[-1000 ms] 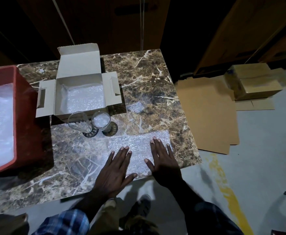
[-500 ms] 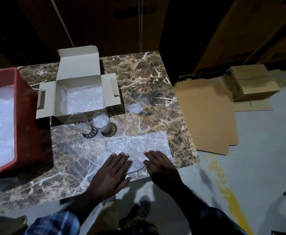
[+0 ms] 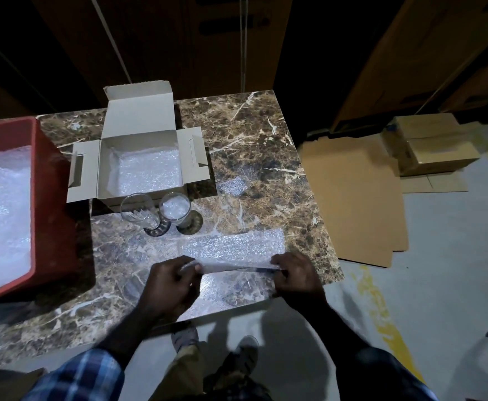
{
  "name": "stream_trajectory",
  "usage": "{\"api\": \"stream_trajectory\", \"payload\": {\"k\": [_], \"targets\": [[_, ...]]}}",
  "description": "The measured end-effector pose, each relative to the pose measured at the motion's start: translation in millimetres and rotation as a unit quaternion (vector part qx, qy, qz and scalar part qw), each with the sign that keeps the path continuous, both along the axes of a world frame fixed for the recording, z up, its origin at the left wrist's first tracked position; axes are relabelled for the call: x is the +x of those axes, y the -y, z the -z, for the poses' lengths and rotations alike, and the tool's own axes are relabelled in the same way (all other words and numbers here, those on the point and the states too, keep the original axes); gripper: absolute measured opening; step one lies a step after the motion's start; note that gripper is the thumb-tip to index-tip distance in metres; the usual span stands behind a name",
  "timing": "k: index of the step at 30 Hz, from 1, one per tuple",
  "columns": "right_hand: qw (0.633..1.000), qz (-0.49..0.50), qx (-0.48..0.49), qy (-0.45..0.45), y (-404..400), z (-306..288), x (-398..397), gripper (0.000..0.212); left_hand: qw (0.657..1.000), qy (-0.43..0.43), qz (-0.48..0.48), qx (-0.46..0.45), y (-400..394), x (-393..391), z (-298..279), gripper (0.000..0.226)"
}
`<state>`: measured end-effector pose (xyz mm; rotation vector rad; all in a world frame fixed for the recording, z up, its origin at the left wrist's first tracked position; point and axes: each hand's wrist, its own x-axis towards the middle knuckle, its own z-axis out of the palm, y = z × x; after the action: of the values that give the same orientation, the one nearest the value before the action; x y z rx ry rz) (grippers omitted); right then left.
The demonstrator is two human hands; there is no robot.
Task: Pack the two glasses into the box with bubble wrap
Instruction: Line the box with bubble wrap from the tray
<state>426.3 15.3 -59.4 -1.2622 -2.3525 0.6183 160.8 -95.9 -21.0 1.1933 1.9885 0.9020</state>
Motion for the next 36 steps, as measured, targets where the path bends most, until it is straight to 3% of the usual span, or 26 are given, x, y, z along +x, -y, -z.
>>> {"api": "stream_trajectory", "payload": {"k": [5, 10, 15, 18, 21, 24, 26, 29, 33, 36], "targets": [[0.983, 0.115, -0.128, -0.057, -19.2, -17.1, -9.2, 0.013, 0.996, 0.032, -0.079, -0.039, -7.6, -20.3, 21.0, 0.034], [0.975, 0.131, -0.177, -0.02, -34.2, -20.0, -21.9, 0.039, 0.991, -0.076, -0.108, -0.011, -20.3, -17.4, 25.9, 0.044], [0.972, 0.174, -0.158, 0.016, -41.4, -18.6, -30.6, 0.028, 0.982, -0.143, -0.122, -0.006, -26.4, -10.0, 28.9, 0.035], [0.972, 0.186, -0.127, 0.065, -39.7, -19.6, -36.5, 0.021, 0.978, -0.137, -0.159, 0.01, -27.1, -3.0, 28.3, 0.022], [0.966, 0.214, -0.018, 0.144, -29.1, -17.0, -49.6, 0.029, 0.973, -0.149, -0.173, 0.044, -24.1, 6.5, 27.9, 0.028], [0.978, 0.165, 0.022, 0.127, -10.2, -13.8, -68.5, 0.038, 0.957, -0.256, -0.107, 0.088, -16.4, 19.7, 28.1, 0.033], [0.993, 0.055, 0.03, 0.101, 6.2, -2.0, -79.6, 0.042, 0.949, -0.298, 0.007, 0.106, -11.9, 29.4, 36.2, 0.036], [0.987, -0.074, 0.079, 0.12, 22.4, 30.0, -87.3, 0.048, 0.939, -0.316, 0.123, 0.051, -7.1, 35.5, 58.6, 0.051], [0.988, -0.072, 0.057, 0.127, 27.1, 32.8, -78.6, 0.051, 0.93, -0.327, 0.166, -0.02, -6.2, 27.3, 64.6, 0.057], [0.984, -0.018, 0.048, 0.169, 19.7, 27.0, -57.9, 0.063, 0.926, -0.337, 0.165, -0.036, -1.8, 14.5, 61.8, 0.064]]}}
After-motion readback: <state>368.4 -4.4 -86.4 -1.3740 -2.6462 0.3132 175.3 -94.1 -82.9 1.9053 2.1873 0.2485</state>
